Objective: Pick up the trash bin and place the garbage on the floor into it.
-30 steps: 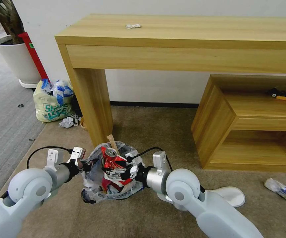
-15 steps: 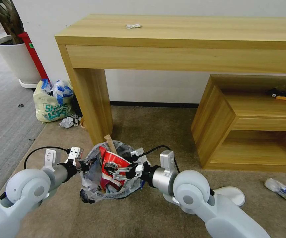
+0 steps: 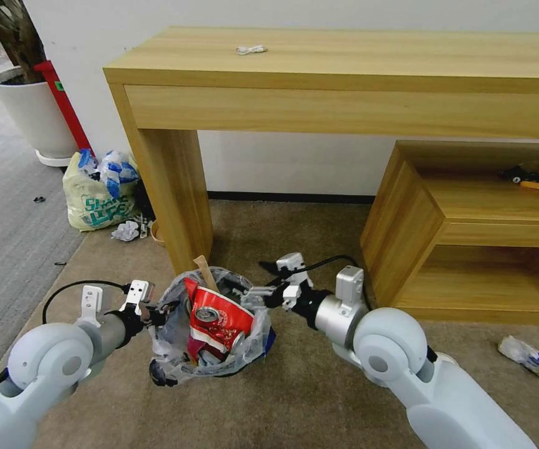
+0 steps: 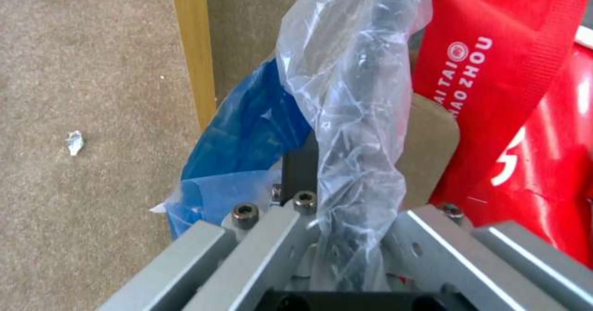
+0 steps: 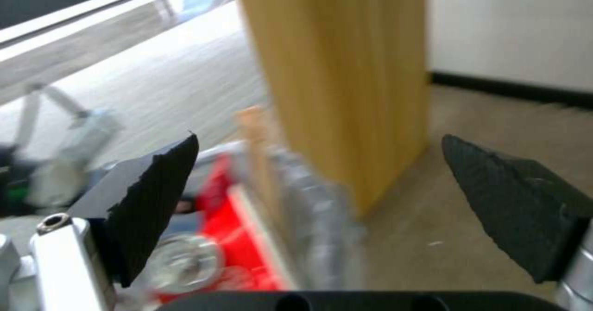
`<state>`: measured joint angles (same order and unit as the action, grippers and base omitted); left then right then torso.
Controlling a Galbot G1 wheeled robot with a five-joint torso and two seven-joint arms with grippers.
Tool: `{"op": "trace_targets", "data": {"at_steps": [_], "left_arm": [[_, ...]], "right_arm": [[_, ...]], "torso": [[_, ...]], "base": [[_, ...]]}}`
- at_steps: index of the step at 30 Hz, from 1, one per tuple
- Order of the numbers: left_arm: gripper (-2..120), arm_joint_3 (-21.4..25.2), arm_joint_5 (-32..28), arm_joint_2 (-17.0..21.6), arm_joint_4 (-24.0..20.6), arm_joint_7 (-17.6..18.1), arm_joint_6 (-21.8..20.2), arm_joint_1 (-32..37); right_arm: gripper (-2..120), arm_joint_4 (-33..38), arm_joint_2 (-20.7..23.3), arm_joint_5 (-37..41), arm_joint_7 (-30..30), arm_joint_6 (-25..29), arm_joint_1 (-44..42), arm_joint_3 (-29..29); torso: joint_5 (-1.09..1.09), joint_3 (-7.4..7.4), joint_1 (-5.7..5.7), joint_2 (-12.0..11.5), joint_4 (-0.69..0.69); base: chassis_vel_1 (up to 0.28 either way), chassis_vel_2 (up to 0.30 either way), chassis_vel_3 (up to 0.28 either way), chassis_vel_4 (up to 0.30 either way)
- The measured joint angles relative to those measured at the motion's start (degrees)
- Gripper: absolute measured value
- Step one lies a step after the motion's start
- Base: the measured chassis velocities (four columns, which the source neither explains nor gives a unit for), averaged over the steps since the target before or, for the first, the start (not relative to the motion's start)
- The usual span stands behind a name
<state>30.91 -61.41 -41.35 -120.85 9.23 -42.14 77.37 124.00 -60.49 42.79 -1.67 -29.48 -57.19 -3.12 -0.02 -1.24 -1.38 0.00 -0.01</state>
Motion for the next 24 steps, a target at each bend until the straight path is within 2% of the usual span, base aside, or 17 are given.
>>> {"op": "trace_targets", "data": {"at_steps": [1,4,5,8,9,13,17,24], "left_arm": [[0,0.0,0.0,0.0,0.0,0.0,0.0,0.0],[0,0.3,0.0,0.1,-0.4,0.1,0.0,0.4],[0,0.3,0.0,0.1,-0.4,0.1,0.0,0.4],[0,0.4,0.3,0.1,-0.9,0.2,0.0,1.2],[0,0.4,0.3,0.1,-0.9,0.2,0.0,1.2],[0,0.5,1.5,-0.4,-1.0,-0.2,0.0,2.2],[0,0.6,1.5,-0.5,-1.6,-0.3,0.0,2.7],[0,0.7,1.7,-0.6,-2.0,-0.6,0.0,3.0]], "right_arm": [[100,0.0,0.0,0.0,0.0,0.0,0.0,0.0],[100,-2.4,-0.9,-9.7,3.4,6.5,-4.2,-4.3],[100,-2.4,-0.9,-9.7,3.4,6.5,-4.2,-4.3],[100,-3.6,-1.3,-16.3,6.4,11.3,-12.0,-10.0],[100,-3.6,-1.3,-16.3,6.4,11.3,-12.0,-10.0],[100,-3.5,-2.1,-19.1,7.6,13.0,-21.2,-17.6],[100,-3.4,-2.6,-19.4,8.6,13.6,-24.5,-21.4],[100,-3.6,-2.7,-19.1,8.7,14.4,-26.5,-24.3]], "torso": [[0.0,0.0,0.0,0.0,0.0],[0.0,0.0,0.0,0.0,0.01],[0.0,0.0,0.0,0.0,0.01],[0.01,0.0,0.0,0.0,-0.01],[0.01,0.0,0.0,0.0,-0.01],[0.0,0.01,0.0,0.0,-0.01],[0.0,0.0,0.0,0.0,-0.01],[0.0,0.0,0.0,0.0,0.0]], "base": [[0.0,0.0,0.0,0.0],[0.0,0.0,0.0,0.0],[0.0,0.0,0.0,0.0],[0.0,0.0,0.0,0.0],[0.0,0.0,0.0,0.0],[0.0,0.0,0.0,0.0],[0.0,0.0,0.0,0.0],[0.0,0.0,0.0,0.0]]}}
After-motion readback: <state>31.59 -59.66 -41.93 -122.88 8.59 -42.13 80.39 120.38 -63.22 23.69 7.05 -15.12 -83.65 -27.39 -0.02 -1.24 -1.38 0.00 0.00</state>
